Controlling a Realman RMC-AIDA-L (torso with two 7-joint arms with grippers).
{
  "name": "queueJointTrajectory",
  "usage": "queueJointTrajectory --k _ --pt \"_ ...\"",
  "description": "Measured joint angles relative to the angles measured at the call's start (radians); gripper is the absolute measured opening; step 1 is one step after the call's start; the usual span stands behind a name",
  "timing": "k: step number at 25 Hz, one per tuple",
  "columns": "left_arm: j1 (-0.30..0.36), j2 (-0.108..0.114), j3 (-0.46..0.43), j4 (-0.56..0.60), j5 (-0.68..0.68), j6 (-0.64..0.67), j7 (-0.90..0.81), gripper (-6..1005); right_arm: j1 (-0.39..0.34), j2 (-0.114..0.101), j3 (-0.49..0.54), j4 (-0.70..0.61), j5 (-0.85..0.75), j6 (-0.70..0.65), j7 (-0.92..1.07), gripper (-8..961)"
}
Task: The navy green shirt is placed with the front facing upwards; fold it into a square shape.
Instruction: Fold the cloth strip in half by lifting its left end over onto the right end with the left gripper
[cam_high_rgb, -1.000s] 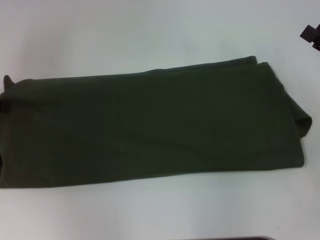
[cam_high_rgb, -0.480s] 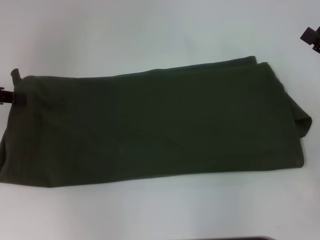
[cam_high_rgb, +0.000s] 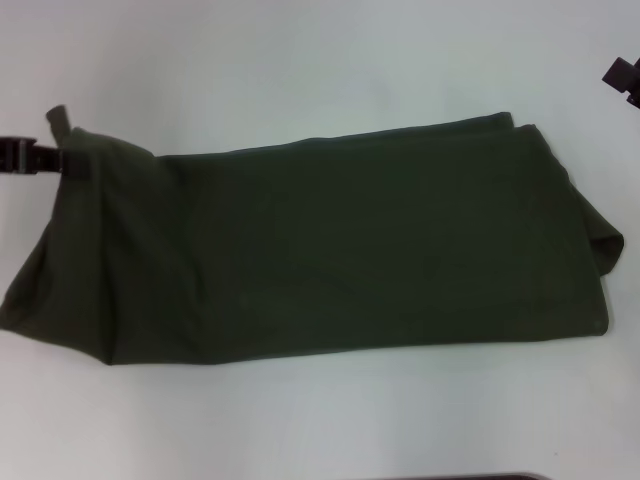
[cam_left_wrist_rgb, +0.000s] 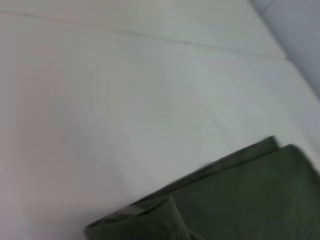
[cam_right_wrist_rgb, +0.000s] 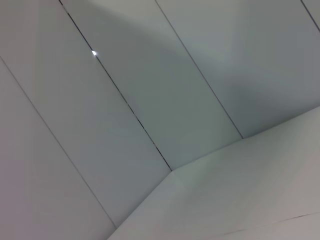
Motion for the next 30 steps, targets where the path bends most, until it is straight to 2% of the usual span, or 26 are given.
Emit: queueJointTrajectory --k 4,14,26,30 --pt "-0.02 -0.005 0.0 0.004 -0.027 0.029 -0.009 -2 0.0 0.0 0.0 0.0 -0.002 0.0 0.0 900" --pt "-0.08 -0.045 0.019 0.028 -0.074 0.056 -0.032 -1 0.0 -0.001 0.0 0.0 -0.011 -0.002 0.0 899" --pt "-0.098 -0.086 0.129 0.043 -0.235 0.046 -0.072 -2 -0.005 -0.011 0.0 -0.006 -0.026 -0.003 0.0 899" --pt "-0.122 -0.107 0.155 0.044 -0.265 0.038 -0.076 -1 -0.005 -0.014 0.0 -0.01 -0.027 -0.002 0.0 900"
